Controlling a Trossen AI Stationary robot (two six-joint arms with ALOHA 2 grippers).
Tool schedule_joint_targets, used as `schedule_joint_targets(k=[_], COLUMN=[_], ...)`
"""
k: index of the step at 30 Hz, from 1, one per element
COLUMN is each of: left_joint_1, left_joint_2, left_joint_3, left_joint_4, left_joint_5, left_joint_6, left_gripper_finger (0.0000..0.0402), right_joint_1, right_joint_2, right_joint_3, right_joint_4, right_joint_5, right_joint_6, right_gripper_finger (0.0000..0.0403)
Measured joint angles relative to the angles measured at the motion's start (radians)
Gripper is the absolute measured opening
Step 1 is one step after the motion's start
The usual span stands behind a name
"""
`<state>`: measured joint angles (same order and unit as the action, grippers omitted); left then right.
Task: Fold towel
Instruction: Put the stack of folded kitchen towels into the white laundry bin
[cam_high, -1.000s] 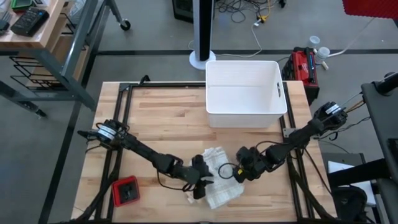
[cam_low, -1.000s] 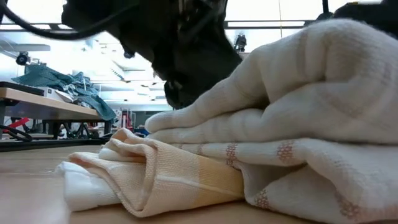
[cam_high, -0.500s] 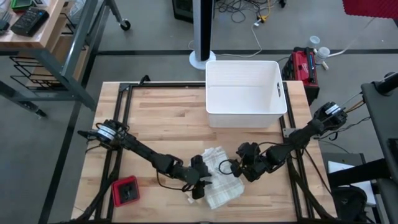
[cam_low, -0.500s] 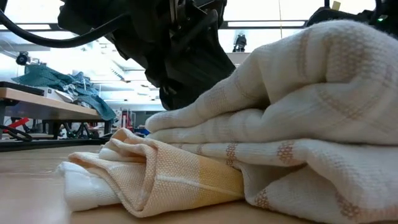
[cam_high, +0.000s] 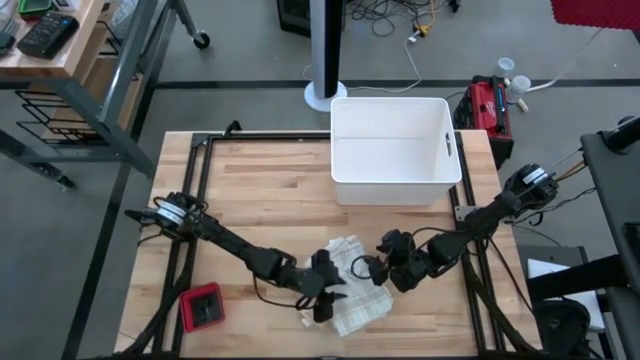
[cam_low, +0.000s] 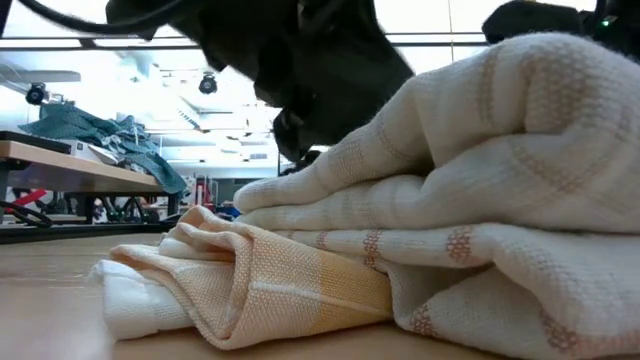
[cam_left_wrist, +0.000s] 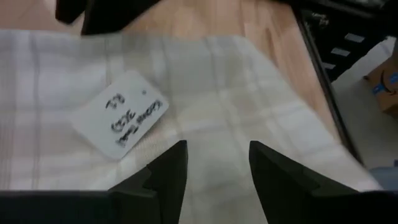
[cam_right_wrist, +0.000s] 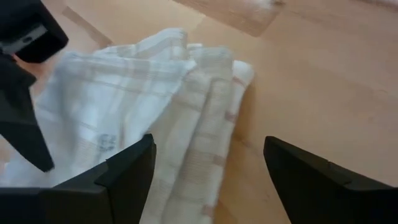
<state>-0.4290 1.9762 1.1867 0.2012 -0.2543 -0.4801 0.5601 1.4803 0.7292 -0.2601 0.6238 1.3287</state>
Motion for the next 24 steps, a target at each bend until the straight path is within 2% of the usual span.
schedule_joint_targets(k=[4,8,17,20,22,24], left_joint_1=[0.0,0.0,-0.001,0.003,0.006,0.001], left_joint_2=[0.0,0.0,0.0,0.0,-0.002,-0.002], left_joint_3=[0.038,0.094,0.288,0.366,0.408,0.428], left_joint_4=[0.0,-0.001,-0.003,-0.016,-0.07,-0.113], left_joint_5=[0.0,0.0,0.0,-0.008,0.017,0.1], left_joint_6=[0.0,0.0,0.0,0.096,0.118,0.162], left_gripper_finger=[0.0162,0.0155,0.0137,0.0131,0.0127,0.0123], right_joint_1=[0.0,-0.001,0.0,-0.001,0.008,0.033], right_joint_2=[0.0,0.004,0.004,0.004,0.003,0.0], right_joint_3=[0.001,0.001,0.001,0.001,0.001,0.001], right_joint_4=[0.01,0.009,0.004,0.004,0.006,0.015], right_joint_5=[-0.021,-0.031,-0.056,-0.09,-0.103,-0.091], right_joint_6=[0.01,-0.05,-0.114,-0.092,-0.096,-0.118], right_gripper_finger=[0.0295,0.0292,0.0278,0.0273,0.0268,0.0263])
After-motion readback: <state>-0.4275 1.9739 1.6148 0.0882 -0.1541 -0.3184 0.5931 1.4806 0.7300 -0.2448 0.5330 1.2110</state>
